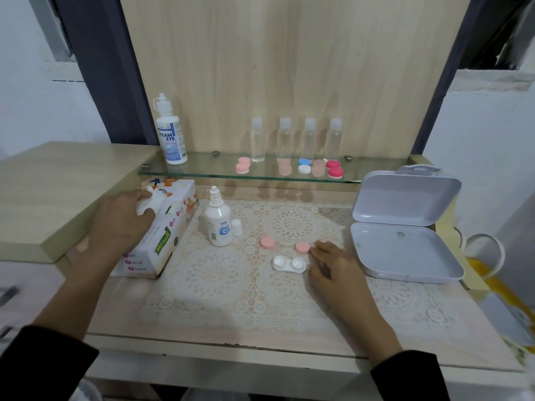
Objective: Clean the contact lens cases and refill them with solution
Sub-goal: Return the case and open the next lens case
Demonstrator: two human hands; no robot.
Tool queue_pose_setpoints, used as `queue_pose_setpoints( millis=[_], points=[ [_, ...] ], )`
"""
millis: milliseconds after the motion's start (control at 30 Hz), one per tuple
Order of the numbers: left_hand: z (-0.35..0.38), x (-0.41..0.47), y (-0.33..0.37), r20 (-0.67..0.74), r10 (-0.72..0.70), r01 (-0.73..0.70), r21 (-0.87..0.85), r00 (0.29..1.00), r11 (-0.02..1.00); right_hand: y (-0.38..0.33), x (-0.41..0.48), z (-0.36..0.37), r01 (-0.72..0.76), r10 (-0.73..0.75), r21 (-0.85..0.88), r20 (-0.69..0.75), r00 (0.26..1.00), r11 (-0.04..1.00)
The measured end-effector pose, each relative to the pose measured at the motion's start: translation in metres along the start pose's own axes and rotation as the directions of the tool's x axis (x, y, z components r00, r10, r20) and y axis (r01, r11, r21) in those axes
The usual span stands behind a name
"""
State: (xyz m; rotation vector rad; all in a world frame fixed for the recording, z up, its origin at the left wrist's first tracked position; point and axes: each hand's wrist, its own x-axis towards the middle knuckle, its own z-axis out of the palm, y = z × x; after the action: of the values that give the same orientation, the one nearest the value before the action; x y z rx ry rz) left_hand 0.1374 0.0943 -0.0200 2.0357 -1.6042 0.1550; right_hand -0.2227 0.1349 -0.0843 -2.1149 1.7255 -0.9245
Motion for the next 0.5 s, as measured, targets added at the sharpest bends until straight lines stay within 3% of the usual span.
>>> queue_pose_setpoints(
  millis=[233, 400, 500],
  points=[
    [0.003, -0.004, 0.004, -0.144, -0.004, 0.001, -0.022, 0.99, 1.0, 0.001, -0.003, 0.007, 0.084, -0.079, -0.148, 0.037, 0.996, 0.986],
    [0.003, -0.007, 0.004, -0.242, 0.019, -0.031, -0.046, 0.97, 0.998, 0.002, -0.003, 0.008, 0.069, -0.063, -0.145, 0.047, 0.997, 0.987],
    [0.0, -0.011, 0.009, -0.292, -0.032, -0.013, -0.15, 0.956, 0.989, 0.002, -0.004, 0.007, 0.065, -0.058, -0.13, 0.061, 0.996, 0.989]
  ],
)
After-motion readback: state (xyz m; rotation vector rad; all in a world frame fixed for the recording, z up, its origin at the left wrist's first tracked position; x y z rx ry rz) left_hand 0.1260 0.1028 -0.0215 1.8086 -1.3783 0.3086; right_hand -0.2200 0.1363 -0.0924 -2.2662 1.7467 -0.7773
